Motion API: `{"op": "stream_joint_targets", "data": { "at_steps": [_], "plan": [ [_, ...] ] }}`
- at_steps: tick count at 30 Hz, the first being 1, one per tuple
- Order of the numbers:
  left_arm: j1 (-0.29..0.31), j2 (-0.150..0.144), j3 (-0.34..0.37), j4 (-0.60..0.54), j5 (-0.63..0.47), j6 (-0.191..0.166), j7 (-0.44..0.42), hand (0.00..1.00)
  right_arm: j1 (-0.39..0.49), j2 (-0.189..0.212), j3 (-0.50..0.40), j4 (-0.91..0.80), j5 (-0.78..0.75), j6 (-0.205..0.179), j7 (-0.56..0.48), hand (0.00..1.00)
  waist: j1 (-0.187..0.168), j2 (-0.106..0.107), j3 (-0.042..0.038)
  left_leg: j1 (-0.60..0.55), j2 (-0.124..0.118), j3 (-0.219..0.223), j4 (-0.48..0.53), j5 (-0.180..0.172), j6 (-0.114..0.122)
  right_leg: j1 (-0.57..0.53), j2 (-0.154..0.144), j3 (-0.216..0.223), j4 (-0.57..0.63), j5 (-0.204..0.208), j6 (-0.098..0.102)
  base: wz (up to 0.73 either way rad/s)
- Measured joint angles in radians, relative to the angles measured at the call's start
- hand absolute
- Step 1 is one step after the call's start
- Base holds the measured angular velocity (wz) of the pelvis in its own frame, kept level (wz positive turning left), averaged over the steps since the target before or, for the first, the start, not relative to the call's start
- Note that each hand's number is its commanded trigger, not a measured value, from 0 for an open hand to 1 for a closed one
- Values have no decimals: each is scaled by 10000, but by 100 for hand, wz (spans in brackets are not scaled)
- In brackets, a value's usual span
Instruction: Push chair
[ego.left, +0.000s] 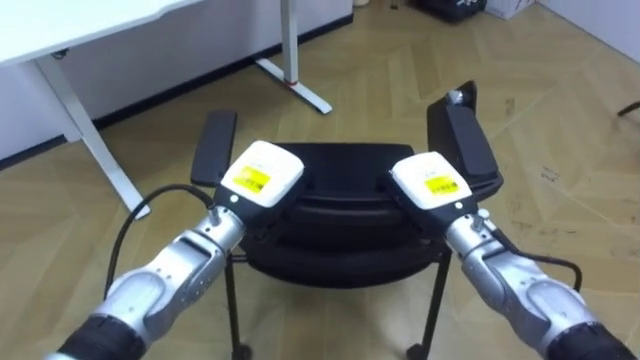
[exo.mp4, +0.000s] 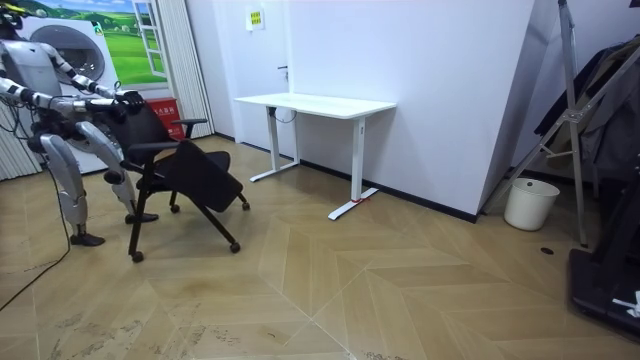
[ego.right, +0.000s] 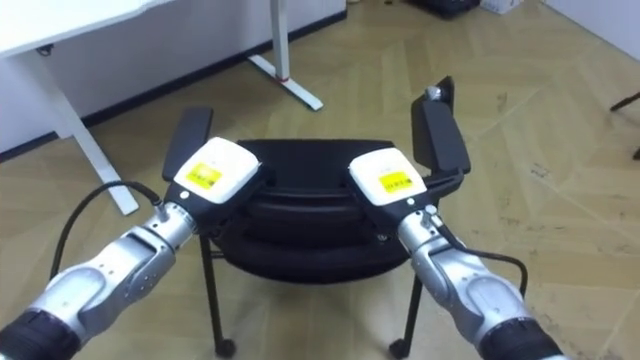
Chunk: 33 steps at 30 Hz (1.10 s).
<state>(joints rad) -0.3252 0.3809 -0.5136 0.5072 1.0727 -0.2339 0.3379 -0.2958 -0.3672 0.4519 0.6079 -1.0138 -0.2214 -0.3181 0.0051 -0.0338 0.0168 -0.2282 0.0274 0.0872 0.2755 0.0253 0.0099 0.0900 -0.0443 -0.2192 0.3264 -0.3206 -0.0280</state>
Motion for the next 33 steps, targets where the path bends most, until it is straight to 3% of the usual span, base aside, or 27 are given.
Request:
{"op": "stream_joint_targets", "data": {
  "at_steps": [2,5,6,7,8,9,10,11,12,13,15,17,19,20,22,23,25,26,27,29,30,31,32,33],
  "plan": [
    [-78,0,0,11,-3,0,19,100,-13,-28,-5,-33,-74,33,-172,100,-5,-19,2,23,-157,170,72,-121,104,-4,-227,118,35,-105,146,-8],
    [-191,-58,-2,153,-122,-41,24,100,-82,-44,-3,38,-161,55,-396,100,0,-111,18,215,-624,475,269,-650,437,91,-852,188,709,-478,517,-11],
    [-253,-90,-2,283,-161,-62,60,100,-157,-48,0,67,-196,58,-391,100,24,-132,40,291,-841,505,493,-937,572,-178,-1191,7,1697,-666,736,-12],
    [-380,-171,-3,497,-219,-136,56,100,-181,-28,1,100,-212,139,-385,100,-14,-77,76,320,-939,530,830,-1233,705,-673,-1636,-367,3229,-565,826,-7],
    [-406,-189,-5,589,-219,-190,51,100,-178,-11,2,136,-212,143,-368,100,-36,-74,77,364,-951,572,1011,-1378,781,-938,-1840,-343,4023,-383,865,0],
    [-411,-211,-6,715,-225,-267,86,100,-147,7,24,167,-196,139,-316,100,-31,-66,108,507,-949,697,1294,-1621,869,-1362,-2090,-184,5190,213,854,-7],
    [-402,-212,-7,808,-221,-358,108,100,-122,37,61,231,-160,138,-260,100,27,1,152,719,-900,683,1411,-1912,916,-1646,-2180,-61,5934,927,771,-14],
    [-396,-206,-7,809,-215,-377,109,100,-119,60,61,265,-145,137,-253,100,49,44,180,835,-891,641,1412,-2029,980,-1789,-2176,45,6213,1309,729,-12],
    [-400,-203,-7,809,-210,-388,128,100,-117,88,45,337,-132,134,-311,100,-24,234,266,996,-869,486,1392,-2156,1083,-2130,-2172,104,6651,1891,695,-9],
    [-436,-147,-7,806,-204,-430,227,100,-138,94,31,321,-133,131,-367,100,-4,240,236,1021,-869,438,1384,-2251,1175,-2612,-2163,252,7013,1827,738,-4],
    [-553,-71,-7,849,-195,-525,292,100,-144,104,30,261,-133,163,-461,100,29,295,243,1060,-877,434,1370,-2349,1311,-3391,-2111,220,7115,1408,764,-2],
    [-588,79,-6,873,-203,-656,312,100,-138,161,32,196,-150,175,-386,100,40,305,247,1186,-888,398,1376,-2502,1341,-3987,-1792,234,6330,1140,790,6],
    [-609,206,-1,909,-202,-829,357,100,-25,185,32,82,-147,168,-378,100,-45,332,248,1404,-904,165,1396,-2757,1350,-4446,-1217,231,4186,1186,784,29],
    [-609,216,-2,945,-199,-866,403,100,4,181,31,59,-148,157,-383,100,-111,340,249,1461,-920,64,1394,-2790,1310,-4459,-1079,265,3543,1258,721,54],
    [-607,231,-9,1157,-162,-991,650,100,14,172,31,95,-155,21,-382,100,-429,344,230,1790,-1025,-444,1397,-3010,1221,-4291,-507,538,871,1994,705,62],
    [-606,228,-15,1203,-160,-1005,688,100,14,177,31,113,-156,1,-382,100,-506,313,220,1898,-1079,-554,1392,-3087,1202,-4165,-441,566,377,2205,689,61],
    [-600,117,-33,1357,-163,-994,723,100,34,162,31,153,-169,-57,-377,100,-676,183,152,2325,-1281,-919,1418,-3454,1143,-3726,-311,819,-683,3011,380,57],
    [-601,58,-33,1418,-163,-965,724,100,25,146,31,152,-177,-57,-360,100,-733,212,141,2414,-1268,-1037,1466,-3568,1124,-3623,-243,926,-682,3273,312,57],
    [-613,-7,-31,1411,-163,-892,731,100,-17,83,24,118,-183,-55,-342,100,-843,292,112,2481,-1197,-1336,1634,-3793,1025,-3506,-130,891,-556,3491,198,57],
    [-675,-32,5,1403,-163,-860,789,100,-94,72,-54,98,-174,-54,-270,100,-802,323,89,2633,-1000,-1546,1722,-4100,841,-3501,16,734,-18,3437,26,38],
    [-681,-46,28,1393,-165,-817,907,100,-147,72,-67,99,-156,-48,-258,100,-752,341,77,2766,-765,-1463,1739,-4289,668,-3499,130,569,307,3311,-196,25],
    [-702,-92,30,1349,-164,-752,906,100,-168,74,-128,93,-146,-39,-197,100,-691,430,20,2790,-478,-1358,1876,-4456,482,-3481,235,277,584,2924,-322,27],
    [-751,-103,30,1353,-165,-725,902,100,-206,76,-138,93,-127,-18,-156,100,-648,434,19,2784,-346,-1144,2026,-4514,373,-3470,291,223,740,2739,-386,28],
    [-835,-180,30,1386,-165,-627,853,100,-289,83,-147,110,-101,35,-22,100,-539,401,39,2728,-117,-643,2589,-4546,259,-3425,362,169,1077,2372,-538,23]
  ]
}}
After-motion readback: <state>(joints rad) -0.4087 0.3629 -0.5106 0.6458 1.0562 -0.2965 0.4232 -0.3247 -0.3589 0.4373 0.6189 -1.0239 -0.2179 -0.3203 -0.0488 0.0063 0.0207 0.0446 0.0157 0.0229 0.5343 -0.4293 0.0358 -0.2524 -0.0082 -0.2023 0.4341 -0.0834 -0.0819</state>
